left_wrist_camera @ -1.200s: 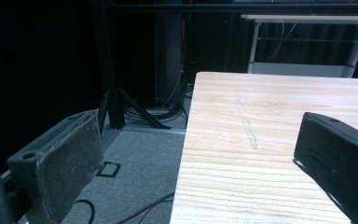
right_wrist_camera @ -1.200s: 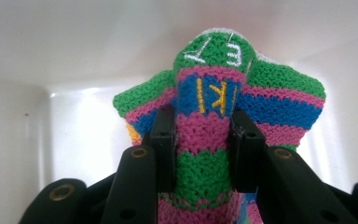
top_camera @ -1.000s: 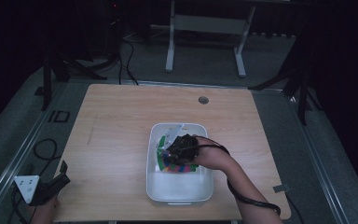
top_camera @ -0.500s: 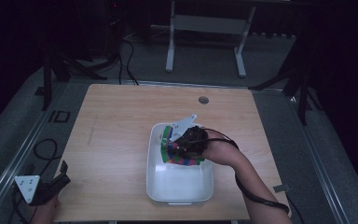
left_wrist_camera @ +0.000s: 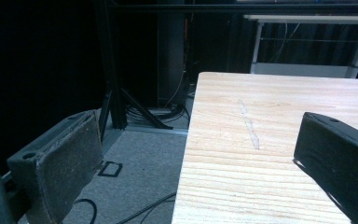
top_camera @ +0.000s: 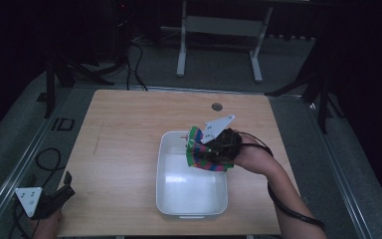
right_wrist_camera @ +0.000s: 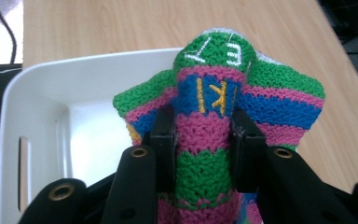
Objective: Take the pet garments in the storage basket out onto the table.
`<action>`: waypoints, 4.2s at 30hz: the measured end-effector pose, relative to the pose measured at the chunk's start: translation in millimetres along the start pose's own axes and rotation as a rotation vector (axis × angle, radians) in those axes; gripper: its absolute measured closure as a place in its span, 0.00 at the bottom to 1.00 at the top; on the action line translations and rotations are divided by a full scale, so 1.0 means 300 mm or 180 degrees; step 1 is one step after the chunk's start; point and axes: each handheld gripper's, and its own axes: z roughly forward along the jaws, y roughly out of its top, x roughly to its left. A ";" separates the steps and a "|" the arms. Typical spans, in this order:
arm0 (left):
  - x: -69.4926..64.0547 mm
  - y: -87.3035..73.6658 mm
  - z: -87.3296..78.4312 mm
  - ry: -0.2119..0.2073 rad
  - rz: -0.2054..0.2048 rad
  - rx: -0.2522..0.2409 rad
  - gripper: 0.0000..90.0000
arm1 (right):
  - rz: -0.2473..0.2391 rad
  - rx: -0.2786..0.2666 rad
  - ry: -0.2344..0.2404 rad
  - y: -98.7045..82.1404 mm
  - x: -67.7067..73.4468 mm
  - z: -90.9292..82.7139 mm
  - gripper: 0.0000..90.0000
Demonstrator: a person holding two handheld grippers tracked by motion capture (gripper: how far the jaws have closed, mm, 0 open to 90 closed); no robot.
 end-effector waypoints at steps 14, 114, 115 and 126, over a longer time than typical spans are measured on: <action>-0.002 0.001 0.002 -0.0005 0.0016 0.0009 0.01 | 0.0355 -0.0053 -0.0350 -0.193 -0.074 -0.203 0.75; -0.004 0.000 0.000 -0.0034 0.0023 0.0009 0.01 | 0.2314 -0.0782 -0.1671 -0.965 0.001 -0.089 0.13; -0.004 0.000 0.000 -0.0037 0.0027 0.0010 0.01 | 0.2349 -0.0825 -0.1716 -0.975 0.012 -0.094 0.13; -0.005 0.000 0.000 -0.0034 0.0030 0.0011 0.01 | 0.2474 -0.0894 -0.1960 -1.050 0.121 -0.090 0.13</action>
